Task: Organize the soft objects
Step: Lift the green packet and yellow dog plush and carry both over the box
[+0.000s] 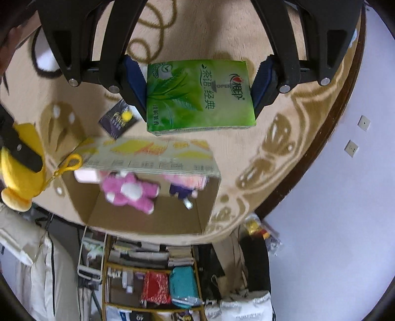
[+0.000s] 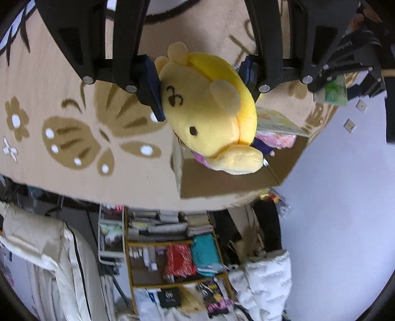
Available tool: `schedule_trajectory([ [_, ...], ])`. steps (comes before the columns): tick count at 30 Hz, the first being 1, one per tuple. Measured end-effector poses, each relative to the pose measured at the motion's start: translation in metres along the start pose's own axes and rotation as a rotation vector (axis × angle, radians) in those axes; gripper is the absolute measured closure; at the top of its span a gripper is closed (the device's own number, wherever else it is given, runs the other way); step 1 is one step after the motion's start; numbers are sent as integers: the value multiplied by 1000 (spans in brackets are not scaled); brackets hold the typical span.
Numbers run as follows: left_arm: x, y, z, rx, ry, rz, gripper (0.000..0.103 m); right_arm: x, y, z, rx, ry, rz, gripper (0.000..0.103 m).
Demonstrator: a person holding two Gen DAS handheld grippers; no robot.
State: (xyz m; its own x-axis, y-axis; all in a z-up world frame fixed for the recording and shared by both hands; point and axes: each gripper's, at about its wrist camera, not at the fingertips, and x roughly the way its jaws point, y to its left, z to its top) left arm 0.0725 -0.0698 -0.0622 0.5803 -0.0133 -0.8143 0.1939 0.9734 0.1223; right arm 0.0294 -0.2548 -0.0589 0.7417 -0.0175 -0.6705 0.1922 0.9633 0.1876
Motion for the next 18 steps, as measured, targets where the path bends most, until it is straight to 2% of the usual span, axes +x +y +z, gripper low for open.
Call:
schedule_trajectory([
  [4,-12,3,16,6,-59,-7,29,-10,7,2,-25,-74,37,48],
  [10,-28,2,41,15,-142,-2,29,-13,17,13,-35,-117,63,48],
  [14,-34,6,53,-1,-234,6,29,-9,21,26,-44,-153,73,48],
  [18,-33,6,65,16,-265,26,29,-1,25,39,-52,-181,81,48],
])
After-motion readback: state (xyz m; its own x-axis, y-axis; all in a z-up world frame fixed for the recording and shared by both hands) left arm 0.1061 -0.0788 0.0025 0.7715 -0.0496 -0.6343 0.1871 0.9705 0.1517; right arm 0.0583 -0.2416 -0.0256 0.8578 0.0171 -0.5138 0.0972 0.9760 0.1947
